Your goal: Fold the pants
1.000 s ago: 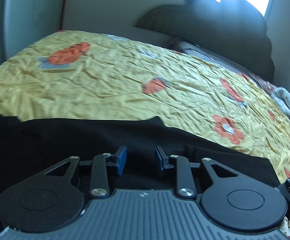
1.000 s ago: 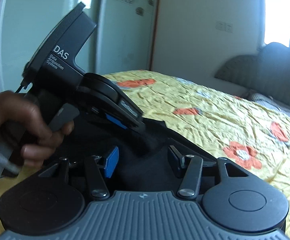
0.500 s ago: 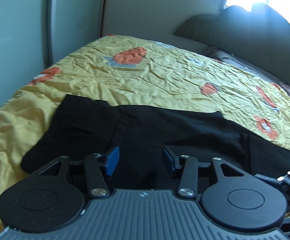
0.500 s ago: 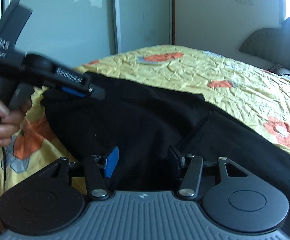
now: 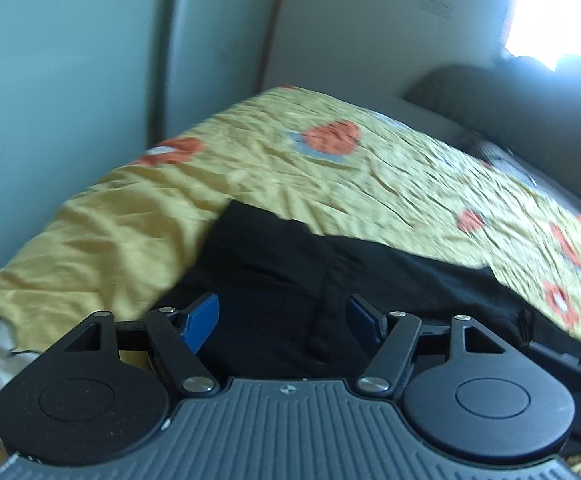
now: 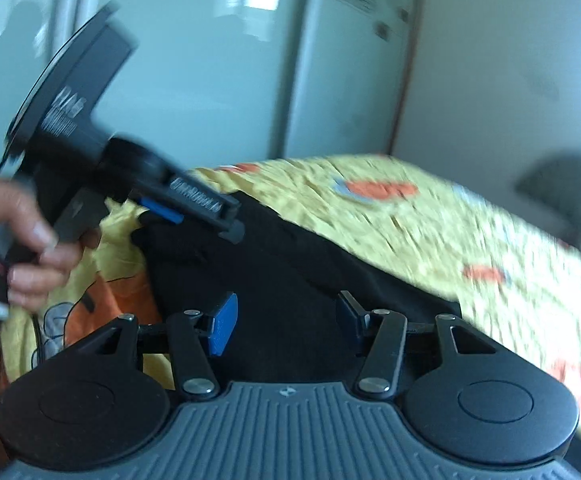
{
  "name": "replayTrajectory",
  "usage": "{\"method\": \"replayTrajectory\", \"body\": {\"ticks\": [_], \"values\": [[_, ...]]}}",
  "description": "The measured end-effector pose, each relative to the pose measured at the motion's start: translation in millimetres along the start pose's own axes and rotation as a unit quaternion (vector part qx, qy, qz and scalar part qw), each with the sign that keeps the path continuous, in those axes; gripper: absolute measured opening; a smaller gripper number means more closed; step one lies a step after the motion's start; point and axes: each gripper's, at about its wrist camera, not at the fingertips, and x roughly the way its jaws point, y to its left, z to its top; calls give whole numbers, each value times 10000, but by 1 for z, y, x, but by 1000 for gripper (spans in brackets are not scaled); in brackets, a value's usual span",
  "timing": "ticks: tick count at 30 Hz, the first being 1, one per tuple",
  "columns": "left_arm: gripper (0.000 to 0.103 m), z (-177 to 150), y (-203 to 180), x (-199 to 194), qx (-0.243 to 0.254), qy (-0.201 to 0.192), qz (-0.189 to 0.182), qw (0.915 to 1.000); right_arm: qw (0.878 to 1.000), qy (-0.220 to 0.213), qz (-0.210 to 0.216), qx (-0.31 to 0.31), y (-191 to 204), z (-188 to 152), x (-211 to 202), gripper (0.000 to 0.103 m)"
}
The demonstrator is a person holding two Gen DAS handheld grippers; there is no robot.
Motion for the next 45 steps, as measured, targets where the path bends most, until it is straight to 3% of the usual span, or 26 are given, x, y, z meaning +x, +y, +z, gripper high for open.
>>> {"method": "replayTrajectory", "body": {"ticks": [4,11,16,22,26,29,32,35,39,42,45], "values": [[73,5,32,-10,-592,87,-24,9982,9960,-131,24,-889,39,10,22,53],[73,-2,57,-17,-1022,350,-183,9940,9876,42,404,-1518,78,16,55,53],[73,-8,71,-13,-1548,666,-527,9843,9785,170,123,-2051,101,13,76,53],[74,-18,85,2,-2406,1189,-1247,9552,9643,110,-319,-2628,118,6,93,52],[74,-23,89,7,-2753,1209,-1395,9435,9558,-57,-448,-2906,127,6,98,52],[77,-23,94,15,-3094,1138,-1558,9311,9581,-135,-485,-2819,125,10,101,52],[79,-22,98,26,-3492,1096,-1881,9114,9654,-288,-630,-2514,118,17,99,52],[81,-22,96,37,-3651,1074,-2113,9003,9714,-289,-586,-2283,112,25,97,52],[83,-21,93,44,-3637,993,-2207,8995,9674,-95,-437,-2491,120,23,102,52],[83,-18,89,51,-3613,922,-2289,8992,9620,-14,-380,-2702,127,18,108,31],[83,-14,86,56,-3530,859,-2419,8997,9704,-179,-414,-2373,117,22,104,29]]}}
